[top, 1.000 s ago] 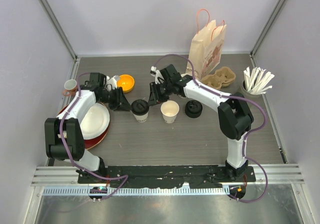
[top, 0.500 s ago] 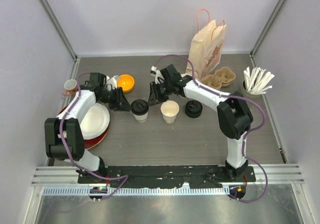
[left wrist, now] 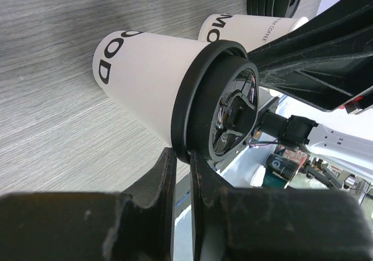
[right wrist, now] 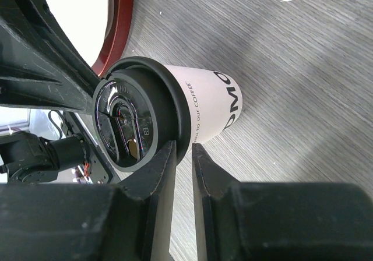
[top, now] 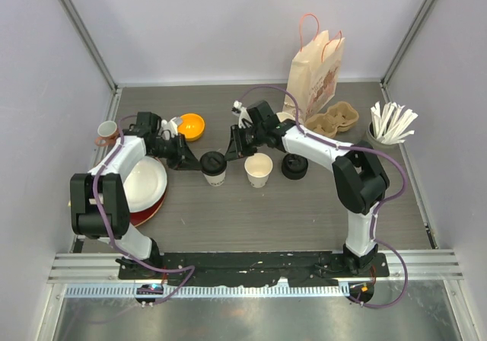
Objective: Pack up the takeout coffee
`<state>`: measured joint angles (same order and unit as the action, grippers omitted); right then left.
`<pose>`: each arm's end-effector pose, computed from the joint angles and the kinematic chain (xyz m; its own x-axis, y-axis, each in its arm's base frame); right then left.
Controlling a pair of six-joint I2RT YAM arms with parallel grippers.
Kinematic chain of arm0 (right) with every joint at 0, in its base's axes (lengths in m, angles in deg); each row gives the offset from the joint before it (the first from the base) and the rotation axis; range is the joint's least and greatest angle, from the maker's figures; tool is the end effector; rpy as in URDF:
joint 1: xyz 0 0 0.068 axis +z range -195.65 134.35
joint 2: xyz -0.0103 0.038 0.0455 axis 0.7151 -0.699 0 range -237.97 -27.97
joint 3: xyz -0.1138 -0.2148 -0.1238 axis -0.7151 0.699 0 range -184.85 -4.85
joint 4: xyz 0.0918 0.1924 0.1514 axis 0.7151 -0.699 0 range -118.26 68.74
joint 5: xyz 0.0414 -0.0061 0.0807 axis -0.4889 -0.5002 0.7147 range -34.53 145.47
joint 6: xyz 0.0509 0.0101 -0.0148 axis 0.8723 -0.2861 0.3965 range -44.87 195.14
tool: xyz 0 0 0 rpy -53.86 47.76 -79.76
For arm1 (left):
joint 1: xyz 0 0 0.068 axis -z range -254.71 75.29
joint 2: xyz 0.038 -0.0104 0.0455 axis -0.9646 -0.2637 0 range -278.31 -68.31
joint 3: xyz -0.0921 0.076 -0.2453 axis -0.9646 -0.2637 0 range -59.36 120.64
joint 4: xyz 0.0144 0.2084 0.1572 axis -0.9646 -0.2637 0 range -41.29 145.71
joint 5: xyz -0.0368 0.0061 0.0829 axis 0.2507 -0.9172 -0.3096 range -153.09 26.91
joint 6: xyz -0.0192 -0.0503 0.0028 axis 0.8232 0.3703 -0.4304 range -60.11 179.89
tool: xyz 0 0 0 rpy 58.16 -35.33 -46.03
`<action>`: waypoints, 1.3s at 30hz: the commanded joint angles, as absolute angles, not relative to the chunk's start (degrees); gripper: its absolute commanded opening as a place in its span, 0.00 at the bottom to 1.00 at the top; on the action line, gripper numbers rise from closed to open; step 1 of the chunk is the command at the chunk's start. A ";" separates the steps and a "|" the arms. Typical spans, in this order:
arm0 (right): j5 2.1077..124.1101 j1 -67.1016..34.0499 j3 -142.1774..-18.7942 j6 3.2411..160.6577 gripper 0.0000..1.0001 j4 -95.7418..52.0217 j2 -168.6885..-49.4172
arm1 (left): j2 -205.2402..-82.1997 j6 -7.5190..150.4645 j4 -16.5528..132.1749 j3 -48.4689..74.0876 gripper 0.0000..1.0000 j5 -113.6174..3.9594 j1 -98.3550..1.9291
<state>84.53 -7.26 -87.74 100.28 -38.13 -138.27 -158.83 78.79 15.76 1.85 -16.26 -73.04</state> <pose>0.3277 0.2820 0.2281 -0.8419 -0.1931 -0.5039 -0.5056 0.6088 0.6113 0.2995 -0.0347 0.2180 -0.9745 -0.1933 -0.1143 -0.0395 0.6488 -0.7599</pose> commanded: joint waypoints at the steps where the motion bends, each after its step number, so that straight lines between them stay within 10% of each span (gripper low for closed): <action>1: 82.54 -5.05 -84.49 100.45 0.22 -38.76 -139.86 | -162.53 77.56 16.95 -0.65 0.00 -21.77 -70.93; 39: 80.25 -4.79 -84.57 99.22 0.16 -39.91 -138.10 | -159.63 78.00 21.70 1.46 0.01 -29.52 -70.67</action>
